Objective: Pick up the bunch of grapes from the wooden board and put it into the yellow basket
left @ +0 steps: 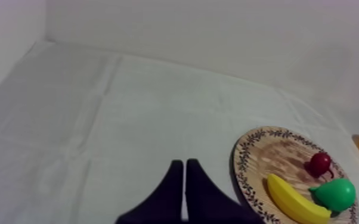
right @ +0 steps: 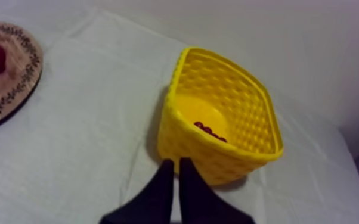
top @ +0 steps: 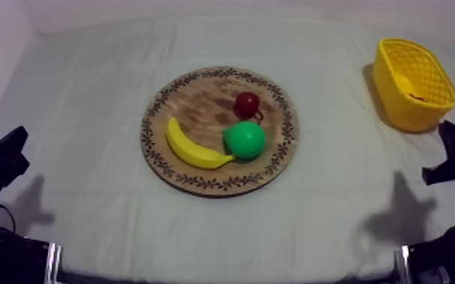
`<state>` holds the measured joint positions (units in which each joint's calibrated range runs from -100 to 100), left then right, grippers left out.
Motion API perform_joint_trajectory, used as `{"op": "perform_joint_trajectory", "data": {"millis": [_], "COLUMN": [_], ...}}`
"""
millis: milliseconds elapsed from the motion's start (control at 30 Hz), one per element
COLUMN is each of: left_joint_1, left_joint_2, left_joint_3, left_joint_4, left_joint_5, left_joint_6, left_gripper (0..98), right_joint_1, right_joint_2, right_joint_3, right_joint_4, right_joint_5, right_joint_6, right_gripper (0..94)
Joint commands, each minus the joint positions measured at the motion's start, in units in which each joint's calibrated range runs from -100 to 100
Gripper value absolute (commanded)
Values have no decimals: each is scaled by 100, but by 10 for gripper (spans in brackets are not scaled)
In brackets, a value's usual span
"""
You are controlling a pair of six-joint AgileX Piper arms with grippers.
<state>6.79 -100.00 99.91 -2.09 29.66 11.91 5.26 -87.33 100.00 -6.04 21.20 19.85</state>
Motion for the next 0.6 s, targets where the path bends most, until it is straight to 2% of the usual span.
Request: {"op": "perform_joint_trajectory", "data": {"millis": [0, 167, 367, 567], "left_joint_1": [-2, -2, -2, -2], "left_joint_2": [0, 0, 0, 0], "left_joint_3": [-2, -2, -2, -2], "left_joint_4": [1, 1, 1, 1], "left_joint_5": [1, 1, 1, 1], "left_joint_6": [0, -1, -1, 0], "left_gripper": [1, 1, 1, 1], "right_joint_1": [-25, -128, -223, -242], "right_joint_2": [-193, -657, -821, -840], "right_joint_3": [-2, 0, 0, 0], "right_joint_4": [75, 326, 461, 481], "right_joint_5": [249, 890, 1184, 1369], "right_joint_6": [-349, -870, -1263, -1191], "right_gripper": [6, 4, 5, 46]}}
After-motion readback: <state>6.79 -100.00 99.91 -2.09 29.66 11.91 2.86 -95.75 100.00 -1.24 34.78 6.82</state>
